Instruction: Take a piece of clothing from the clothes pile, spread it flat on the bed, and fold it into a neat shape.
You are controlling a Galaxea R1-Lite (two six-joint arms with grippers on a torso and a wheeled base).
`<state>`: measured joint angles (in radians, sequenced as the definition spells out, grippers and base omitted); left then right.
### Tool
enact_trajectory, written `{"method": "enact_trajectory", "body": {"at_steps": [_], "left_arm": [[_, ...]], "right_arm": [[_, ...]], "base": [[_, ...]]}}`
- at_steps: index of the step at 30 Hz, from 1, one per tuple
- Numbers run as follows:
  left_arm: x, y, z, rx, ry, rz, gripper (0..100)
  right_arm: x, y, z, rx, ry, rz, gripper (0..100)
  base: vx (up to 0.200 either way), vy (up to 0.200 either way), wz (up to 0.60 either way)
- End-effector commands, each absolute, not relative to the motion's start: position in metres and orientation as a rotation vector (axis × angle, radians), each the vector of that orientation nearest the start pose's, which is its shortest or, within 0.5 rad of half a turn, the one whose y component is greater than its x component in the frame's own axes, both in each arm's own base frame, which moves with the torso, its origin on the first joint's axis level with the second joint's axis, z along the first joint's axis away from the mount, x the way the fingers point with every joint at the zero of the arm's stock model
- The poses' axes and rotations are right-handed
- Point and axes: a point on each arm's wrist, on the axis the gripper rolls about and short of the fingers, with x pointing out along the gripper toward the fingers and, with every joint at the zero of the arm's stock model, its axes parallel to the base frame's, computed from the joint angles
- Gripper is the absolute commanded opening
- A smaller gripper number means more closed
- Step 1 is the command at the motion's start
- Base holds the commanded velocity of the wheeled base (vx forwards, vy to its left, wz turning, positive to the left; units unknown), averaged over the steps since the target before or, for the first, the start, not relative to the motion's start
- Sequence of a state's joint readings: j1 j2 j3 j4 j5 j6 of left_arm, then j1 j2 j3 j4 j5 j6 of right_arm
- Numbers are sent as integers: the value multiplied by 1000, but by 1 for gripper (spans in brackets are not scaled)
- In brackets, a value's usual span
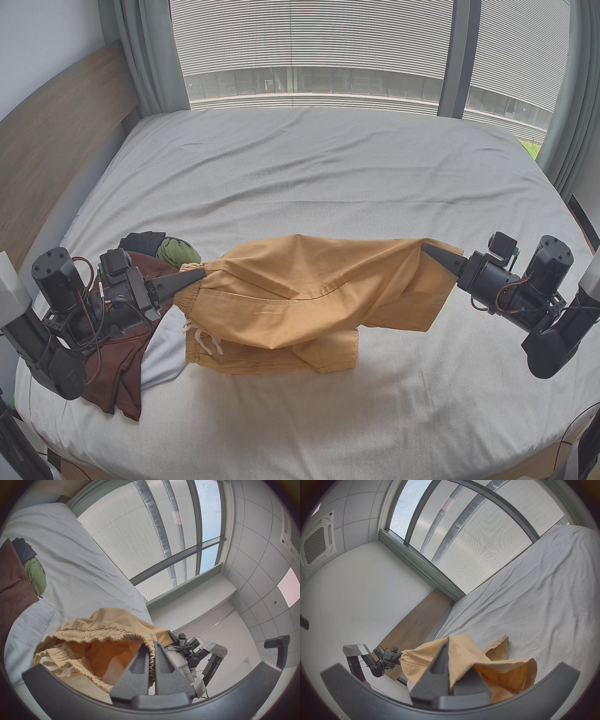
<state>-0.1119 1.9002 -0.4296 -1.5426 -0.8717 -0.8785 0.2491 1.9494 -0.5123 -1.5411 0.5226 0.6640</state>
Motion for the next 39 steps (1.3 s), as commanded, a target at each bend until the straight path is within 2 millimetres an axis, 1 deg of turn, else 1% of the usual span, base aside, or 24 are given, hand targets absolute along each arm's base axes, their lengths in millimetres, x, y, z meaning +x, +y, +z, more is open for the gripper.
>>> {"method": "enact_trajectory", "body": {"at_steps": [1, 5, 12, 15, 16, 19, 26, 32, 39], "left_arm": [[278, -49, 128, -770, 354, -950, 0], [275, -49, 132, -763, 340, -957, 0], [275, -48, 135, -759, 328, -960, 0], [274, -49, 136, -756, 324, -964, 0], [273, -48, 139, -752, 315, -966, 0], [273, -47, 142, -749, 303, -965, 0], [273, -46, 143, -747, 296, -965, 0], [273, -45, 144, -746, 292, -963, 0], [274, -45, 145, -744, 285, -963, 0]], "right_arm": [[294, 87, 131, 613, 138, 783, 0], [291, 85, 138, 613, 118, 786, 0], [289, 77, 148, 607, 74, 776, 0], [291, 74, 149, 607, 68, 768, 0], [292, 69, 151, 605, 57, 757, 0], [293, 66, 152, 603, 52, 750, 0], [295, 54, 153, 594, 45, 754, 0], [294, 52, 158, 590, 29, 757, 0], [293, 50, 159, 587, 32, 764, 0]], "base": [[0, 0, 0], [0, 0, 0], [0, 0, 0], [0, 0, 0], [0, 0, 0], [0, 0, 0], [0, 0, 0], [0, 0, 0], [0, 0, 0]]}}
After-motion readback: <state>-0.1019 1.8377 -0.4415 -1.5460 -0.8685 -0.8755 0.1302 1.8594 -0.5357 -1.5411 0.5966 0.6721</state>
